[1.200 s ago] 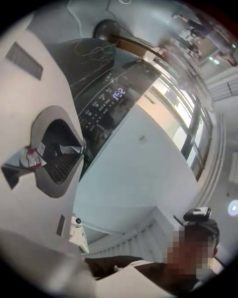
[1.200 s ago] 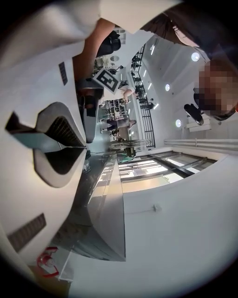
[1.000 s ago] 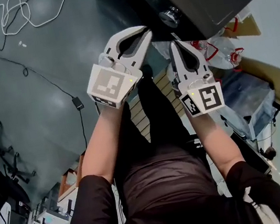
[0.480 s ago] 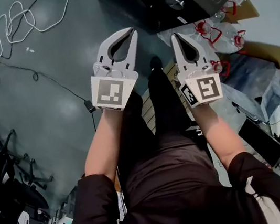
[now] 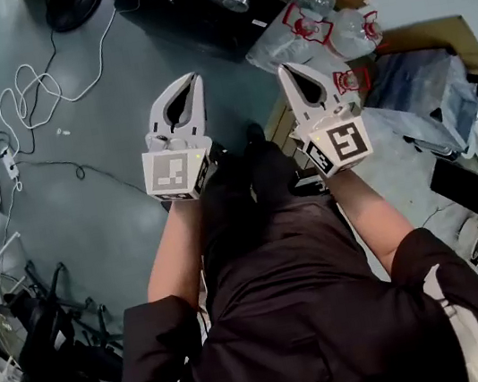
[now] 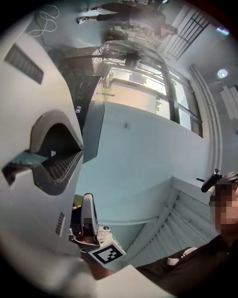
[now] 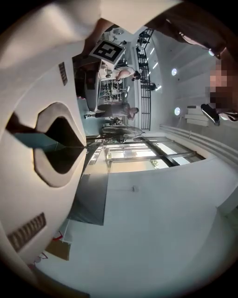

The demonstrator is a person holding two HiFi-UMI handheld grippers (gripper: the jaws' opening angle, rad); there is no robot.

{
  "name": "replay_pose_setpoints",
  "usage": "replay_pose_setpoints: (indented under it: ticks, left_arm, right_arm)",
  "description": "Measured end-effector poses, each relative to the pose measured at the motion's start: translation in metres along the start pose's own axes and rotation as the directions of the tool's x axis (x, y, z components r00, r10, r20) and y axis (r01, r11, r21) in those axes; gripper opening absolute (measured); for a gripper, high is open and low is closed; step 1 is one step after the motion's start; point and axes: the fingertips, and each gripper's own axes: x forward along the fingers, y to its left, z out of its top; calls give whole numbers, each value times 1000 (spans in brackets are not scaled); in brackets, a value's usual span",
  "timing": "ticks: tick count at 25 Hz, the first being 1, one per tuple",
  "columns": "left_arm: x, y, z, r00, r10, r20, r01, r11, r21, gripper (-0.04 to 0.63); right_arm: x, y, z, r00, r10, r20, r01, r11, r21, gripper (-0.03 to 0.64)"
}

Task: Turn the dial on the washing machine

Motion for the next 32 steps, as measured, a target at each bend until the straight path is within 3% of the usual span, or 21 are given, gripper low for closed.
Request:
replay_pose_setpoints:
  ticks: [3,8,15,32]
  left_arm:
    - [-4,-21,23,999,-36,4,36,999,-13,15]
    - [-18,-52,67,997,-75,31,74,997,26,15]
    - [-63,-92,87,995,-88,46,88,996,1,15]
    - [-111,-78,100,998,-41,47,41,999,9,15]
  right_arm:
    - [-32,-14,26,999,-31,23,31,999,-7,21]
    - [-82,-36,66,993,-77,93,78,997,-5,21]
    - [-140,-30,82,989,-64,132,66,998,-10,21]
    - [-100,25,99,987,84,139,-81,996,-21,21]
